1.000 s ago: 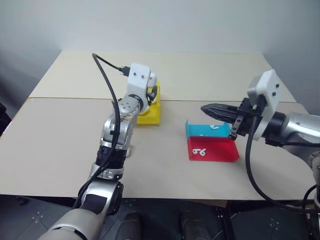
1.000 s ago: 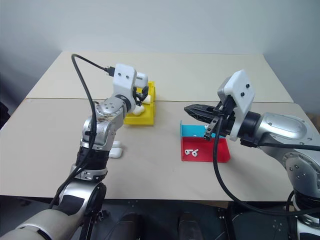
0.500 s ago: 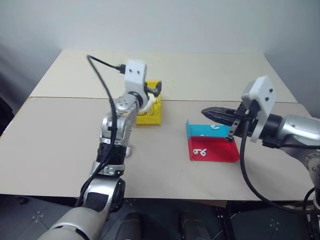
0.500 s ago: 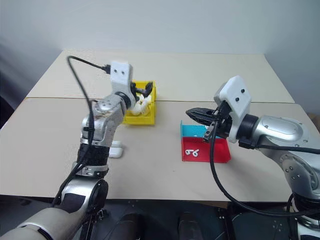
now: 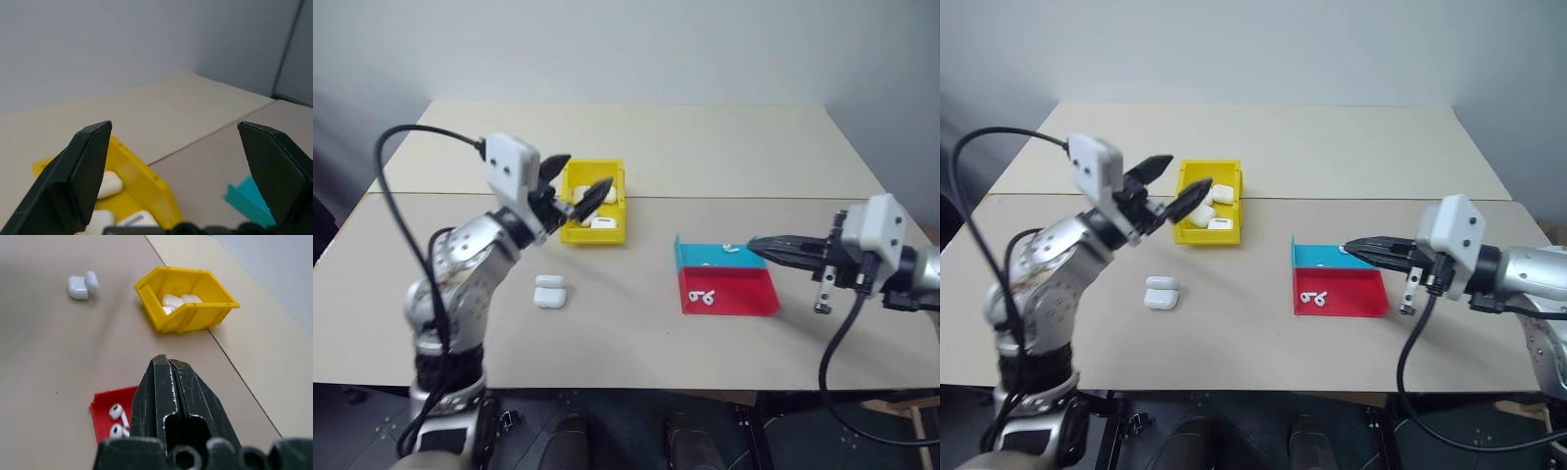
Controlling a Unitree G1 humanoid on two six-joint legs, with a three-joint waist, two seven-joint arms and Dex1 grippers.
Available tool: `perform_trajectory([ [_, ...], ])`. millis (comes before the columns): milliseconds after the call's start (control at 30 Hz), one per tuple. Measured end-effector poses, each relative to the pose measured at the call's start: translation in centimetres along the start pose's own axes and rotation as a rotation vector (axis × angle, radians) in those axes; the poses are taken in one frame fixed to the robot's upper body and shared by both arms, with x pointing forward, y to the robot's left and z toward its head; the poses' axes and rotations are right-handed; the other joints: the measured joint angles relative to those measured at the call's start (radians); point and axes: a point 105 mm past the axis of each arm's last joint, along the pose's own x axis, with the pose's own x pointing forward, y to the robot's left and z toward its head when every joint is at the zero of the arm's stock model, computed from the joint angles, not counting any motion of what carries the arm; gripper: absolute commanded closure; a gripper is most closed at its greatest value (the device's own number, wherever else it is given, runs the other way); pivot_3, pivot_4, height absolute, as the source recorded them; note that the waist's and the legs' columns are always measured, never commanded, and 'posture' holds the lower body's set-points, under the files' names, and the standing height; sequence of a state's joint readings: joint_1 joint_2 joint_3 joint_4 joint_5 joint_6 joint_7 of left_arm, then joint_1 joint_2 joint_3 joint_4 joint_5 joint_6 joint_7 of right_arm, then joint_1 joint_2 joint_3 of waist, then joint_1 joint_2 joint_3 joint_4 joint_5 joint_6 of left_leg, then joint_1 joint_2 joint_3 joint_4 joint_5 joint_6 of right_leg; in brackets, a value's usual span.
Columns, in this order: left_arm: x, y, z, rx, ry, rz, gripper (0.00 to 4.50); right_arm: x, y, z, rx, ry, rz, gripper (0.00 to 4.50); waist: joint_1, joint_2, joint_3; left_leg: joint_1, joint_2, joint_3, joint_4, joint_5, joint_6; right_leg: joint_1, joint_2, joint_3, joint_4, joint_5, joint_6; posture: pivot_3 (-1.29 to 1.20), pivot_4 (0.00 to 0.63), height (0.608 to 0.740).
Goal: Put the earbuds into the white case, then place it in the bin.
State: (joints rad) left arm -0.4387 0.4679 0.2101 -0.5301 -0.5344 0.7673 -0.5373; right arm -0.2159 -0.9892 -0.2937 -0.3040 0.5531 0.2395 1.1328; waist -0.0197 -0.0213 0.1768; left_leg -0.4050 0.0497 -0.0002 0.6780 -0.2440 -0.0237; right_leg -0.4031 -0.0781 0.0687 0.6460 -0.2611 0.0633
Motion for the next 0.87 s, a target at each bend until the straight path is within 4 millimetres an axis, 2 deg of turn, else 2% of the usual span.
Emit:
perform_trajectory([
  [100, -3.3, 0.2, -0.4, 0.044, 0.072, -0.028, 0.04, -1.1, -0.5, -1.1, -0.020, 0.038, 0.006, 4.50, 0.002, 0.000, 0.000, 0.001, 0.000, 0.000, 0.000, 0.000, 0.000, 0.001, 0.000, 0.000, 0.000, 0.000, 0.000, 0.00, 0.150, 0.740],
  [233, -7.4, 1.3, -0.7, 0.077, 0.172, -0.032, 0.04, -3.5, -1.2, -2.3, -0.047, 0.128, 0.002, 4.50, 0.004, 0.000, 0.000, 0.001, 0.000, 0.001, -0.001, 0.000, 0.000, 0.000, 0.000, 0.000, 0.000, 0.000, 0.000, 0.00, 0.150, 0.740],
  [333, -9.6, 2.0, -0.7, 0.110, 0.241, -0.028, 0.04, -5.2, -2.5, -2.5, -0.066, 0.180, -0.041, 4.50, 0.006, 0.000, 0.000, 0.002, 0.000, 0.001, 0.000, 0.000, 0.000, 0.002, 0.000, 0.000, 0.000, 0.000, -0.001, 0.00, 0.150, 0.740],
  [567, -11.1, 2.1, -0.1, 0.126, 0.274, -0.061, 0.04, -5.7, -2.3, -2.7, -0.079, 0.195, -0.002, 4.50, 0.003, 0.000, 0.000, 0.005, 0.001, 0.002, -0.002, 0.000, 0.000, 0.004, 0.000, 0.000, -0.001, -0.001, -0.001, 0.00, 0.150, 0.740],
  [867, -11.3, 2.0, 0.1, 0.114, 0.264, -0.075, 0.04, -5.8, -2.0, -3.0, -0.068, 0.202, 0.004, 4.50, 0.003, 0.000, 0.000, 0.005, 0.001, 0.002, -0.002, 0.000, 0.000, 0.004, 0.000, 0.000, -0.001, -0.001, -0.001, 0.00, 0.150, 0.740],
])
